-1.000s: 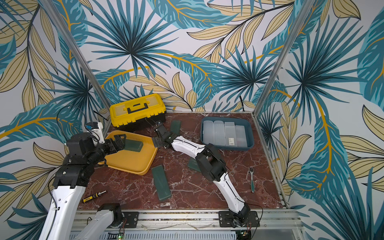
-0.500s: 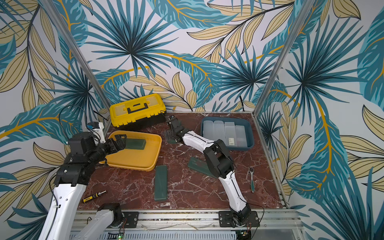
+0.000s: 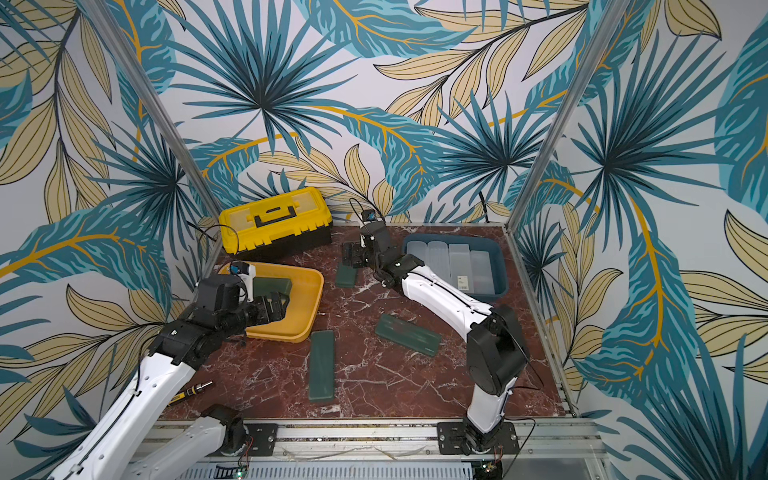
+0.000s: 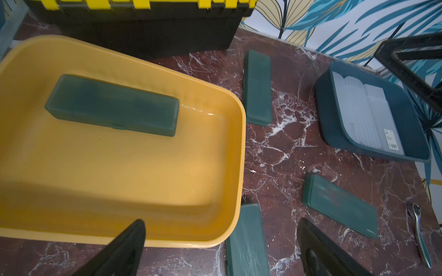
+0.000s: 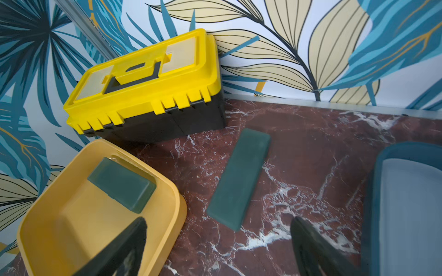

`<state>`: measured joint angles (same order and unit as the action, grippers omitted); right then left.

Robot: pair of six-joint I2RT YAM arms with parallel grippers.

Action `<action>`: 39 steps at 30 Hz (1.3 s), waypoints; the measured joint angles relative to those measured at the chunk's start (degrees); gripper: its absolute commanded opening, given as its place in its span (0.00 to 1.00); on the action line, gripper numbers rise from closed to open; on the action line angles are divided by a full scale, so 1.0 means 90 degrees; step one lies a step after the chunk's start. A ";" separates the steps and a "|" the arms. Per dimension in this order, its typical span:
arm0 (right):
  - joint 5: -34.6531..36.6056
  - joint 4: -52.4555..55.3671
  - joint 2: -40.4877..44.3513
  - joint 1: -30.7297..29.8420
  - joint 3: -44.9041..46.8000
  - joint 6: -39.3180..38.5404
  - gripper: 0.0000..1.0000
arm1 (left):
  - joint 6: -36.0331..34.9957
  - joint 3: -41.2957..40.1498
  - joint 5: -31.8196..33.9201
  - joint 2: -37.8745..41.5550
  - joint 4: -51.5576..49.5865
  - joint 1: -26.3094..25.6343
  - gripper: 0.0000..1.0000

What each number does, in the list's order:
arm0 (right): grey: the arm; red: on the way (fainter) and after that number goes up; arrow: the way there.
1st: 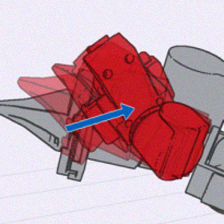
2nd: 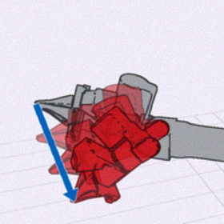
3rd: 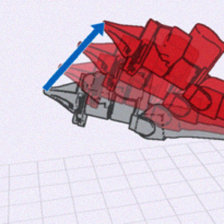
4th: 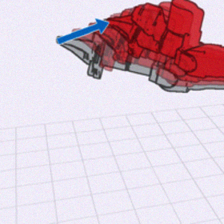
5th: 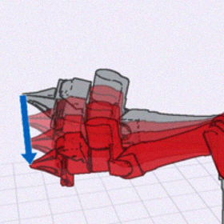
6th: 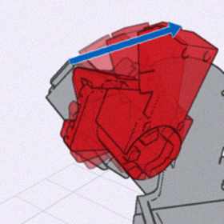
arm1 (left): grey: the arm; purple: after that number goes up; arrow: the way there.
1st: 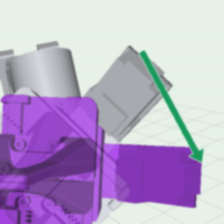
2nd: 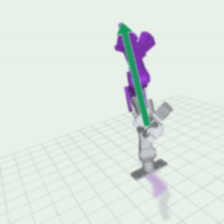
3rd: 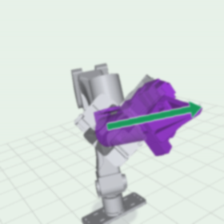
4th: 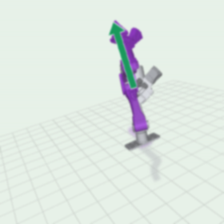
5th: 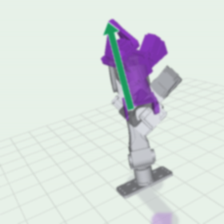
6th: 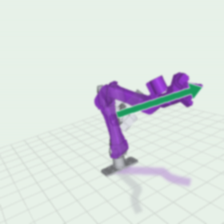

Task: Place the pencil cases by color into the storage box
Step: Adjust the storage box at the center of the board, then pick up the pencil case from the center of the board.

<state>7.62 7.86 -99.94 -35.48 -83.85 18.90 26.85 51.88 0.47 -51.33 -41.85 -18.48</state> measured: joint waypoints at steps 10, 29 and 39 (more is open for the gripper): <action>-0.0051 0.0185 0.1149 0.0367 0.1375 0.0265 0.94 | 0.0879 -0.0520 0.1297 -0.0168 0.0005 -0.2314 0.99; -0.0068 0.0209 0.1654 0.0423 0.1841 0.0289 0.94 | 0.2873 -0.1304 0.1996 -0.1848 0.0634 -0.4396 0.99; -0.0066 0.0206 0.1855 0.0435 0.2028 0.0313 0.94 | 0.4116 -0.1333 0.1926 -0.2630 0.0673 -0.4454 0.99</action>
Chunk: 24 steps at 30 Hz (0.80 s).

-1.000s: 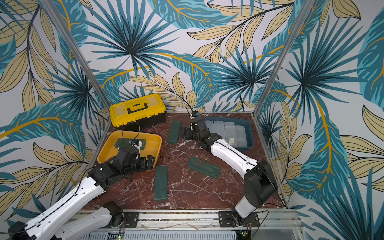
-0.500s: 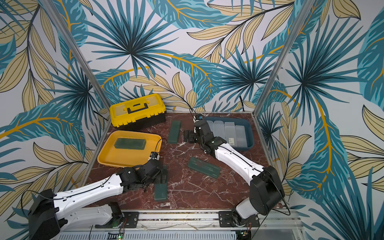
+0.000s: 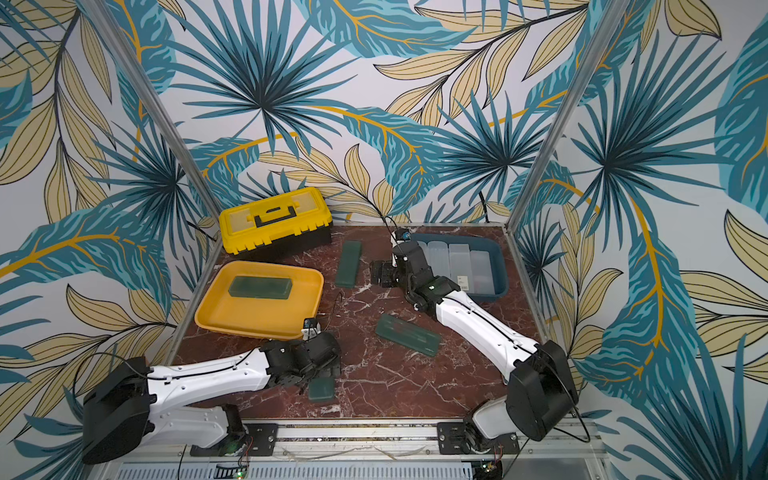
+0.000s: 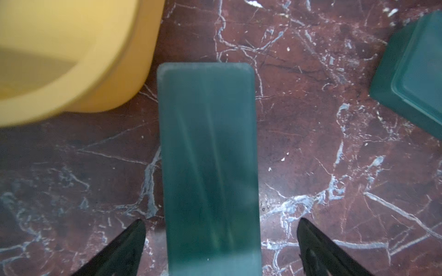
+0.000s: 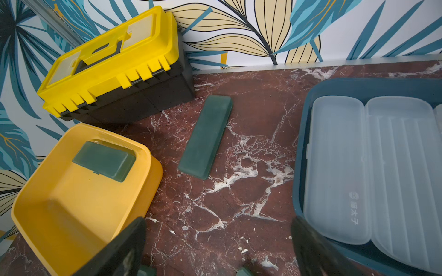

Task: Place the pencil cases by color into the storage box
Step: Pick up the pencil case from the center of the board.

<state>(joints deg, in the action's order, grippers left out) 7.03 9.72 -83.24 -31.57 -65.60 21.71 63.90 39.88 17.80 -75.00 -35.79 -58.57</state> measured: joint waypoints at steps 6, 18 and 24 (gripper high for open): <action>0.0000 -0.0005 0.0010 0.0000 0.0119 0.0017 0.94 | 0.0279 0.0000 -0.0063 -0.0318 -0.0002 0.0046 0.96; -0.0002 -0.0104 0.0012 0.0010 0.0270 0.0029 0.94 | 0.0240 0.0124 -0.0240 -0.0993 -0.0022 0.0211 0.89; -0.0005 -0.0155 0.0012 0.0022 0.0306 0.0044 0.94 | 0.0078 0.0476 -0.0250 -0.1370 -0.0063 0.0223 0.87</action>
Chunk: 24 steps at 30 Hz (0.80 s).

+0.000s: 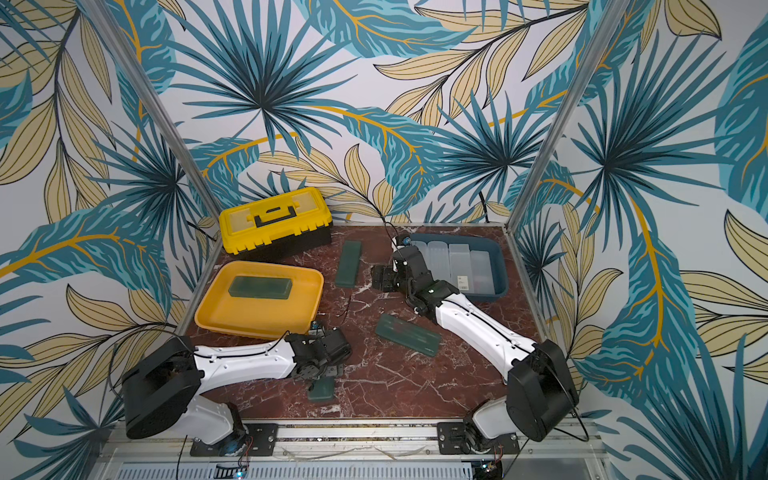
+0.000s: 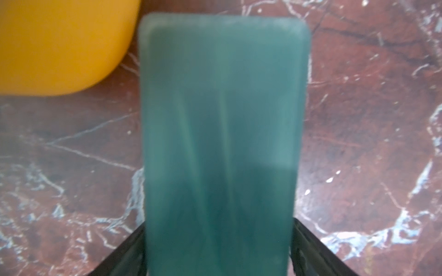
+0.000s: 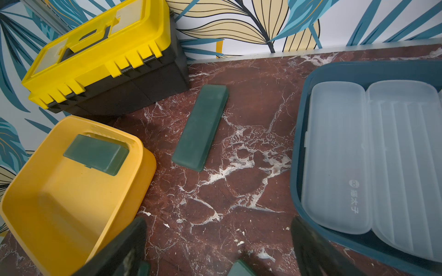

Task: Place the pencil cases by color into the storage box
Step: Pick up the pencil case from the center of the board.

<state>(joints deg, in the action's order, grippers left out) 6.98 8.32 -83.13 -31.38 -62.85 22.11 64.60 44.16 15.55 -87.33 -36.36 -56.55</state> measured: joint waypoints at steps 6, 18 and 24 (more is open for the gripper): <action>-0.0007 -0.0080 0.0000 0.0056 0.0051 0.0022 0.94 | -0.0121 0.0102 -0.0010 -0.0114 -0.0032 0.0046 0.77; -0.0022 -0.0085 0.0393 0.0257 0.0199 0.0022 0.94 | -0.0583 0.0512 -0.0022 -0.0221 -0.0170 -0.0172 0.60; 0.0039 -0.0070 0.0743 0.0403 0.0304 0.0019 0.94 | -0.1195 0.1409 -0.0015 -0.0665 -0.0197 -0.0503 0.60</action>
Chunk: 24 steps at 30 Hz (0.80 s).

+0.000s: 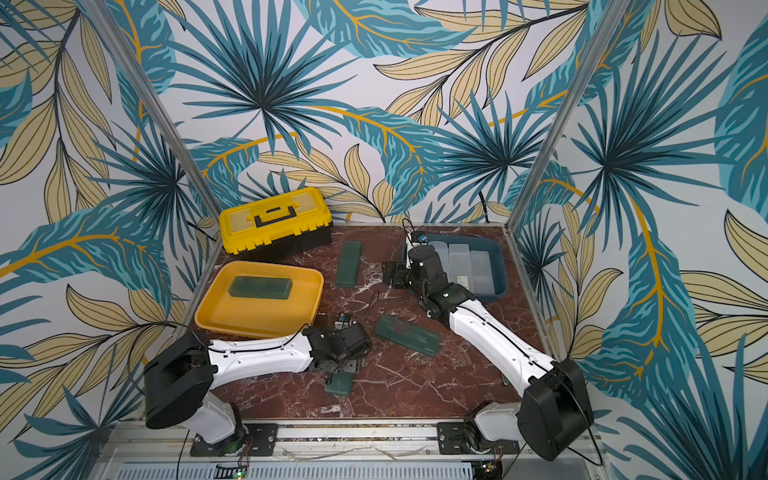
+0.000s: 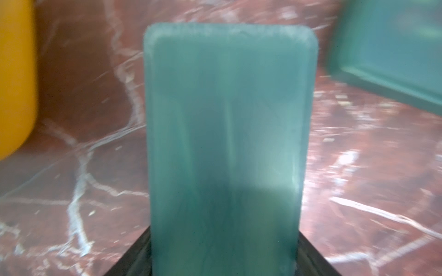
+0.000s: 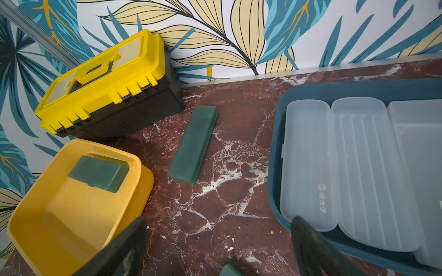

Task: Place the pencil cases by color into the storage box
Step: Pick up the pencil case from the center of the board.

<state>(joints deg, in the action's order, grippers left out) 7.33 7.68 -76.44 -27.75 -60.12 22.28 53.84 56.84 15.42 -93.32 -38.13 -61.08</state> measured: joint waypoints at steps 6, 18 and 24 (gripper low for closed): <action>0.0044 0.0143 0.0282 0.0194 0.0148 0.0000 0.94 | -0.0673 0.0597 0.0075 -0.0121 -0.0274 -0.0080 0.60; 0.0044 0.0187 0.0328 0.0277 0.0158 -0.0002 0.94 | -0.2064 0.1443 0.0284 0.0614 -0.0804 0.0826 0.60; 0.0039 0.0199 0.0325 0.0287 0.0158 -0.0005 0.94 | -0.2688 0.1455 0.0097 0.1392 -0.0877 0.1943 0.60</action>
<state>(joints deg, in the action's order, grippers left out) 7.68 9.47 -73.52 -25.17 -58.70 22.24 29.65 69.93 16.29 -80.79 -46.02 -43.59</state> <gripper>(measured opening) 0.942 0.734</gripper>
